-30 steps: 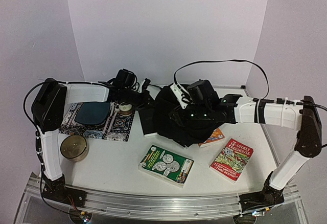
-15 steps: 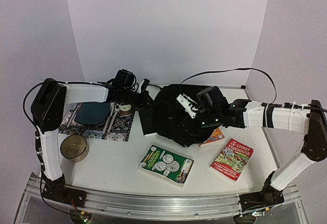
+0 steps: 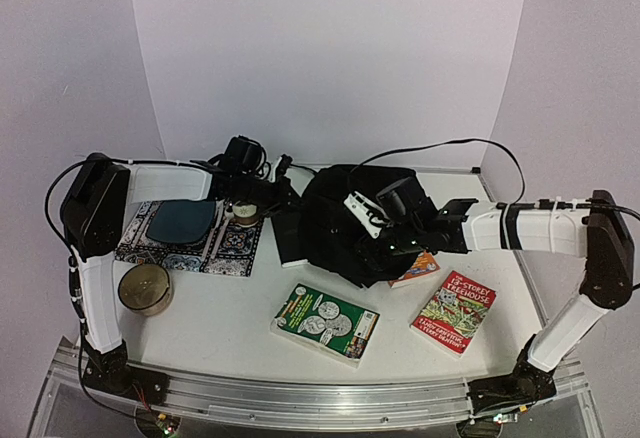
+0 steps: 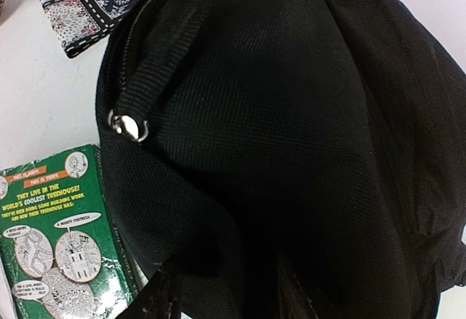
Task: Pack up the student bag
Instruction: Adjust the student bag with the book, then grab the largest pocket of the student bag.
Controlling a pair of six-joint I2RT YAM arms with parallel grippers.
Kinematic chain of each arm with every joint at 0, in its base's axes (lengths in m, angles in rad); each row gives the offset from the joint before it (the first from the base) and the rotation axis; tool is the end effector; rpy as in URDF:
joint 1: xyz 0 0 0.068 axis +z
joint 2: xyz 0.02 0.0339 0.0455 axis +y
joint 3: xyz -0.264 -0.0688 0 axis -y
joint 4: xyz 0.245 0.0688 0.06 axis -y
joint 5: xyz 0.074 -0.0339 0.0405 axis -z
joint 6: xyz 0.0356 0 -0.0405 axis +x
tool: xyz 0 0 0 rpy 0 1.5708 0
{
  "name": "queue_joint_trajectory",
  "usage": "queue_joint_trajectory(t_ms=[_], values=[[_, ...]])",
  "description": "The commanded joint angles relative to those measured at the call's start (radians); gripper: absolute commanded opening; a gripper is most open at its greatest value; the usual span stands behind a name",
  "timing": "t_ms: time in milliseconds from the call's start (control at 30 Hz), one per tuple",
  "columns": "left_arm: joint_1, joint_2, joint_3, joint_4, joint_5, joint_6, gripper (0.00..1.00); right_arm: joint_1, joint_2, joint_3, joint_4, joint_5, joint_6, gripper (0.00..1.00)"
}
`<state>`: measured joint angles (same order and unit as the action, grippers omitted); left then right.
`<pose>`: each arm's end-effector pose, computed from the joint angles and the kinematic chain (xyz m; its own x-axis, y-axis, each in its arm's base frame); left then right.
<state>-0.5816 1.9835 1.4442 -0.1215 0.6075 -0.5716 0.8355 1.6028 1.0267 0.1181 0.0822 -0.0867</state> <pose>0.3635 -0.2633 0.2176 -0.8790 0.0464 -0.4745 0.4186 0.5512 -0.7218 0.2469 0.2686 0.2458 -0.2358 -0.3893 -0.8904 -0.7128 0.6920 -0.1138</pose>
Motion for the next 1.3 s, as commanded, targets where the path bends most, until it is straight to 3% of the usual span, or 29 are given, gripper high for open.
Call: queue_joint_trajectory(t_ms=[0, 67, 167, 200, 333, 500, 700, 767, 867, 933, 1100, 1267], values=[[0.005, -0.067, -0.002, 0.041, 0.028, 0.009, 0.0, -0.006, 0.021, 0.019, -0.021, 0.035, -0.015, 0.41], [0.005, -0.068, -0.001, 0.04, 0.027, 0.011, 0.0, -0.006, 0.035, 0.017, -0.021, 0.013, -0.017, 0.32], [0.005, -0.069, -0.001, 0.04, 0.017, 0.018, 0.0, -0.007, 0.035, 0.013, -0.025, -0.011, -0.023, 0.03], [0.006, -0.068, -0.001, 0.04, 0.009, 0.022, 0.0, -0.007, 0.021, 0.01, -0.03, -0.013, -0.028, 0.0], [0.02, -0.067, -0.012, 0.039, -0.028, 0.038, 0.0, -0.008, -0.096, 0.011, -0.098, -0.017, -0.07, 0.0], [0.043, -0.056, -0.03, 0.034, -0.097, 0.052, 0.0, -0.011, -0.231, 0.032, -0.244, -0.134, -0.138, 0.0], [0.044, -0.027, -0.027, 0.033, -0.077, 0.033, 0.0, -0.011, -0.238, -0.037, -0.274, -0.248, -0.122, 0.0], [0.037, -0.033, -0.029, 0.035, -0.065, 0.029, 0.0, -0.01, -0.212, -0.041, -0.271, -0.288, -0.088, 0.05], [0.023, -0.059, -0.038, 0.05, -0.043, 0.026, 0.0, -0.01, -0.187, 0.006, -0.26, -0.327, -0.024, 0.32], [0.012, -0.077, -0.052, 0.071, -0.032, 0.02, 0.0, -0.01, -0.187, 0.057, -0.253, -0.307, 0.035, 0.43], [-0.009, -0.106, -0.078, 0.115, -0.004, 0.01, 0.0, -0.01, -0.146, 0.191, -0.244, -0.261, 0.199, 0.51], [-0.024, -0.13, -0.084, 0.142, 0.002, 0.013, 0.0, -0.01, -0.011, 0.306, -0.244, -0.24, 0.38, 0.53]])
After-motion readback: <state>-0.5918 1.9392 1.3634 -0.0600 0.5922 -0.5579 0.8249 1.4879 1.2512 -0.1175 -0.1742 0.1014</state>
